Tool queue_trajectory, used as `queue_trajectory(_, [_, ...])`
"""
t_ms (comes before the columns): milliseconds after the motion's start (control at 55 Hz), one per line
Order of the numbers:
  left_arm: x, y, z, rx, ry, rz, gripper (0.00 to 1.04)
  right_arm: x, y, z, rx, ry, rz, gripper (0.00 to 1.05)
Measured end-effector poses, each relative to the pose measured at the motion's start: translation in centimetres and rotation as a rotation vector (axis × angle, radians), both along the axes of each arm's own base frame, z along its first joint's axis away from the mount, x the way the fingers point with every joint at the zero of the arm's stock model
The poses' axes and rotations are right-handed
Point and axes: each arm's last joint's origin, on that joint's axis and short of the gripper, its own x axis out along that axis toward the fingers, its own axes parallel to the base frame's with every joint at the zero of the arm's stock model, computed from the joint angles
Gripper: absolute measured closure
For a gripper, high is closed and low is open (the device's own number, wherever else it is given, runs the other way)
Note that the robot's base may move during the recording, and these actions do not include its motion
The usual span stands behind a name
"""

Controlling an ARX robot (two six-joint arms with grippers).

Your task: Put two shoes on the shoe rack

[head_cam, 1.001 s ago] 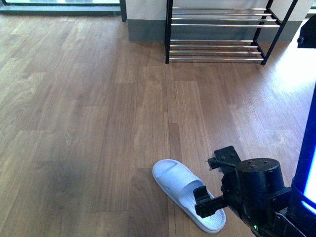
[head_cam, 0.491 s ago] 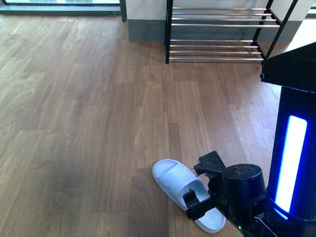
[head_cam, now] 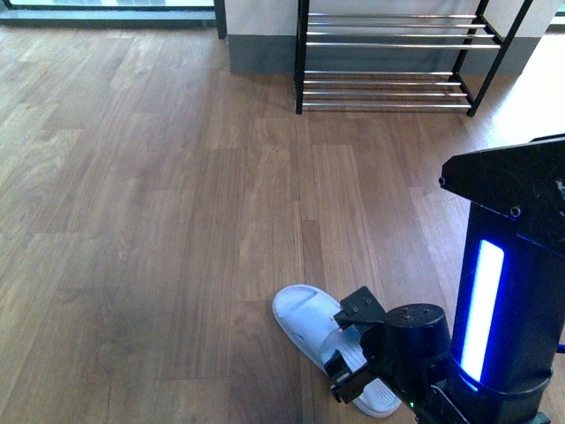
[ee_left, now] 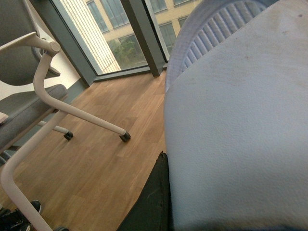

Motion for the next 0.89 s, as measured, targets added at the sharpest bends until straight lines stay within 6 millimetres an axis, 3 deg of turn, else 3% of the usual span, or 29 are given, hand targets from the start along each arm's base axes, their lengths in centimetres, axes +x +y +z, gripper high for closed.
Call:
queue_trajectory(328, [0.0,0.0,0.0,0.000,0.000,0.000,1.03,2.8,0.0,-1.2,0.034,-0.036,0.003,0.09])
queue_trajectory(637, [0.0,0.0,0.0,0.000,0.000,0.000,1.03,4.7,-1.6,-1.5,0.129,-0.025,-0.002,0.09])
queue_trajectory(892, [0.0,0.0,0.0,0.000,0.000,0.001,1.03,2.3,-2.3,0.0,0.096,-0.001,-0.041,0.09])
